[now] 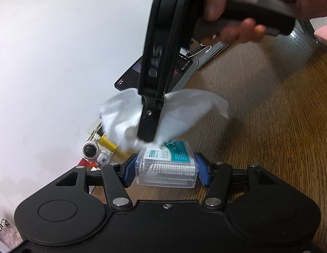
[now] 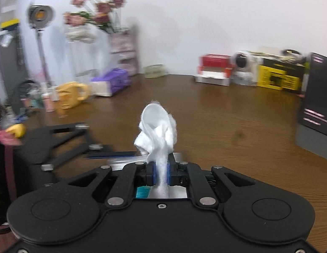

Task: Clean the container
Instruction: 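Wipe the cloth back and forth over the box lid with the right gripper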

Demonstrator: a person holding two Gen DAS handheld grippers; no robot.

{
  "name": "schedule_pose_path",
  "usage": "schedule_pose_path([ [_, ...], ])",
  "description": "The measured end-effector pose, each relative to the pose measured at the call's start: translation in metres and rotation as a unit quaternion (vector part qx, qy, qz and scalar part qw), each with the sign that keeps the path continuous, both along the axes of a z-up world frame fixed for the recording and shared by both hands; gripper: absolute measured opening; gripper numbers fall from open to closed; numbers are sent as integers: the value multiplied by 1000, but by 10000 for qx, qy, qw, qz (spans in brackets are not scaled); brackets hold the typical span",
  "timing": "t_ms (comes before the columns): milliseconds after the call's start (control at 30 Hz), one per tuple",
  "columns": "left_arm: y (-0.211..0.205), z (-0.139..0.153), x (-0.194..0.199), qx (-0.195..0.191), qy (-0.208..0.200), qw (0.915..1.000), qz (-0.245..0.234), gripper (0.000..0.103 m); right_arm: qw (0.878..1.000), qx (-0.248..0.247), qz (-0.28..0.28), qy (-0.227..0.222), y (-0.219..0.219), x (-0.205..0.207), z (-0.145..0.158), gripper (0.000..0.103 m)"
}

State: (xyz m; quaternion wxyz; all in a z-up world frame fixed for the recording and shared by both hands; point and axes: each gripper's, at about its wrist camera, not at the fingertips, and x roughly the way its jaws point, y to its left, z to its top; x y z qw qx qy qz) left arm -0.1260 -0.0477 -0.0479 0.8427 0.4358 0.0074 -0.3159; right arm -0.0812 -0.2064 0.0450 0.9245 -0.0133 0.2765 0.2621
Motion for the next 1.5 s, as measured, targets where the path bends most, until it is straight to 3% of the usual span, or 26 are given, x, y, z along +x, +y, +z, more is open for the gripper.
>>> schedule_pose_path([
  [100,0,0,2,1,-4,10000,0,57,9999,78,-62,79,-4,1,-4,9],
  [267,-5,1,0,2,-7,10000,-1,57,9995,115,295,-60,5,-12,1,9],
  [367,-6,1,1,5,-30,10000,-2,56,9997,114,171,-100,2,-5,3,9],
  [533,-7,1,4,6,-40,10000,-2,57,9994,119,-296,118,-9,12,-6,9],
  [933,-16,15,9,6,-38,10000,-8,56,9981,-101,-148,586,-16,-8,-30,9],
  [1133,-12,-7,-2,3,-34,10000,-8,56,9994,134,-208,259,-13,-7,-15,9],
  [1233,-10,-5,-7,2,-33,10000,-8,57,9995,237,-181,71,-10,-7,-7,9],
  [1500,-8,-3,-13,1,-29,10000,-9,57,9990,66,-79,428,-11,-14,-23,9],
])
